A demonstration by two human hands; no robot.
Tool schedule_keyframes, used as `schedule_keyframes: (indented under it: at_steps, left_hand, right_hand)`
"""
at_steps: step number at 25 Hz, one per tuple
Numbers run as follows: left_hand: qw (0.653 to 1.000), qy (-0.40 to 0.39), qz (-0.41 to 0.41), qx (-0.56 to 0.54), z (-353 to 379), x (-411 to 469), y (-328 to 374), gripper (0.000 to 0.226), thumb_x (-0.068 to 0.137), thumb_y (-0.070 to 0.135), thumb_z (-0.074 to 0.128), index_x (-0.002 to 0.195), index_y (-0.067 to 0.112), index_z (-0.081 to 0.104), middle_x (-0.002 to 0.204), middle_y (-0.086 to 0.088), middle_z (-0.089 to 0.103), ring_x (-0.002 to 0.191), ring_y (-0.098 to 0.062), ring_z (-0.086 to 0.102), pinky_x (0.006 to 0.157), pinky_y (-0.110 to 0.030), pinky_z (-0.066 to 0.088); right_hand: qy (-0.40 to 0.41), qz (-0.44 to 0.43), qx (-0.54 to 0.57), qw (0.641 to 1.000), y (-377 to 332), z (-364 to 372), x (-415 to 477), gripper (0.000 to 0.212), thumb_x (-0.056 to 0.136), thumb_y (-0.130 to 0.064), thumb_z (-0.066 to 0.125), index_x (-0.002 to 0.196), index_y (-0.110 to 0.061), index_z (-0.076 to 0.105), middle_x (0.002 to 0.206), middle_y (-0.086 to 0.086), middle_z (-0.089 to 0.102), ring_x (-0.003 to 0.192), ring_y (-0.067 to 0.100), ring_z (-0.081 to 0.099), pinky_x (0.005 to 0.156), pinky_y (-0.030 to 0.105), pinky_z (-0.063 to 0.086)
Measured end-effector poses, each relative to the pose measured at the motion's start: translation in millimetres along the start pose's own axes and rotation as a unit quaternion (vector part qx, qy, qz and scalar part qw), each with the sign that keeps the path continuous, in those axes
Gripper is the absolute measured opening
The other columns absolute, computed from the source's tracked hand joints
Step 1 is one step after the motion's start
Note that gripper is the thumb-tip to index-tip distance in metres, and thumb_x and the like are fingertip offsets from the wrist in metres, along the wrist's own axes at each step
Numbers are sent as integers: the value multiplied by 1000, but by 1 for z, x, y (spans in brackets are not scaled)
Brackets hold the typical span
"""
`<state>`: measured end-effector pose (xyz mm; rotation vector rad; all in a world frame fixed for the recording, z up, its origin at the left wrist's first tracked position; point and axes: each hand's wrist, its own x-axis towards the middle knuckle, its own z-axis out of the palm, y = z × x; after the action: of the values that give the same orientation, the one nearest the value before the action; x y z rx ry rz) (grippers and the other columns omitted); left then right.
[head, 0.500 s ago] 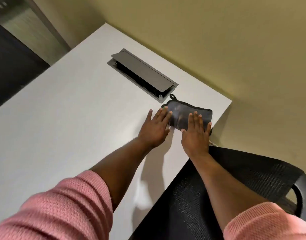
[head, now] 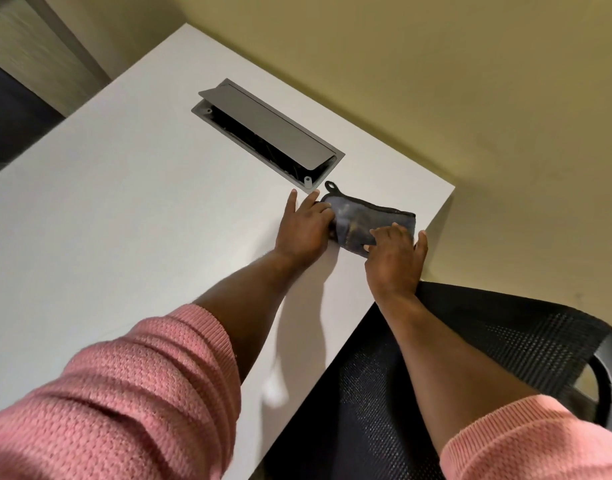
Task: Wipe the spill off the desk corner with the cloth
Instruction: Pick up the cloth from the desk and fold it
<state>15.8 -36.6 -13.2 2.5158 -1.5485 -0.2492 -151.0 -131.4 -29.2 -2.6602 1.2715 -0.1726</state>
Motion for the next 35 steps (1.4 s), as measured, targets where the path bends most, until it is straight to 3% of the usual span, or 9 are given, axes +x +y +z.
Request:
schedule_keyframes:
  at_steps: [7, 9, 12, 14, 17, 20, 26, 29, 35]
  left_hand:
    - [999, 37, 9, 28, -62, -65, -9, 21, 89, 13, 65, 108, 15, 72, 139, -7, 66, 149, -33, 43, 123, -66, 16]
    - [999, 40, -12, 27, -80, -95, -14, 23, 91, 20, 66, 113, 16, 73, 139, -4, 66, 151, -29, 39, 125, -62, 11]
    - [999, 34, -41, -7, -101, -152, -20, 19, 93, 27, 63, 108, 19, 72, 118, 2, 73, 151, -24, 39, 127, -56, 3]
    - [997, 29, -63, -31, -114, -201, -23, 13, 94, 28, 62, 100, 21, 71, 104, 4, 75, 149, -22, 42, 127, -54, -1]
    - [994, 19, -102, -34, -126, -282, -28, 17, 96, 35, 60, 99, 24, 72, 100, 6, 73, 140, -17, 49, 127, -54, -2]
    - [989, 24, -140, -43, -127, -364, -35, 19, 96, 39, 59, 98, 26, 73, 98, 5, 70, 126, -16, 55, 126, -52, -2]
    - [963, 39, -238, -120, -106, -540, -44, 14, 94, 39, 63, 83, 31, 65, 80, 13, 66, 96, -14, 60, 128, -50, 4]
    - [949, 27, -282, -138, -90, -600, -43, 18, 95, 42, 63, 97, 28, 74, 89, 9, 73, 101, -13, 62, 129, -44, 1]
    - [908, -9, -378, -181, -59, -671, -38, 26, 99, 45, 58, 112, 27, 71, 104, -4, 72, 115, -20, 61, 129, -43, 1]
  right_hand:
    - [97, -39, 59, 993, -37, -49, -36, 23, 83, -6, 80, 103, -16, 77, 112, 8, 69, 113, 31, 64, 121, 61, 30]
    - [107, -60, 79, 989, -51, -62, -56, 22, 83, -6, 79, 103, -14, 78, 114, 9, 68, 115, 32, 64, 122, 60, 24]
    - [72, -86, 97, 989, -68, -77, -94, 24, 83, -8, 79, 106, -17, 79, 116, 8, 70, 124, 29, 61, 125, 55, 10]
    - [65, -119, 103, 985, -84, -86, -129, 24, 82, -7, 80, 104, -17, 80, 111, 7, 73, 121, 28, 64, 125, 51, 5]
    - [51, -175, 110, 977, -112, -96, -187, 23, 82, -4, 79, 101, -16, 80, 103, 4, 74, 108, 23, 69, 127, 46, 1]
    - [13, -226, 115, 967, -137, -98, -240, 23, 87, -4, 72, 105, -16, 78, 107, 1, 71, 107, 17, 67, 129, 36, -8]
    - [-124, -329, 113, 929, -188, -92, -359, 30, 87, 1, 61, 108, -16, 75, 108, 0, 74, 112, 22, 66, 127, 40, 7]
    - [-186, -359, 74, 912, -205, -85, -401, 35, 87, -6, 57, 113, -23, 73, 108, -2, 74, 109, 21, 66, 125, 41, 12]
    - [-262, -409, 44, 873, -230, -56, -444, 41, 89, -12, 53, 125, -24, 69, 118, 0, 76, 112, 26, 68, 106, 40, 27]
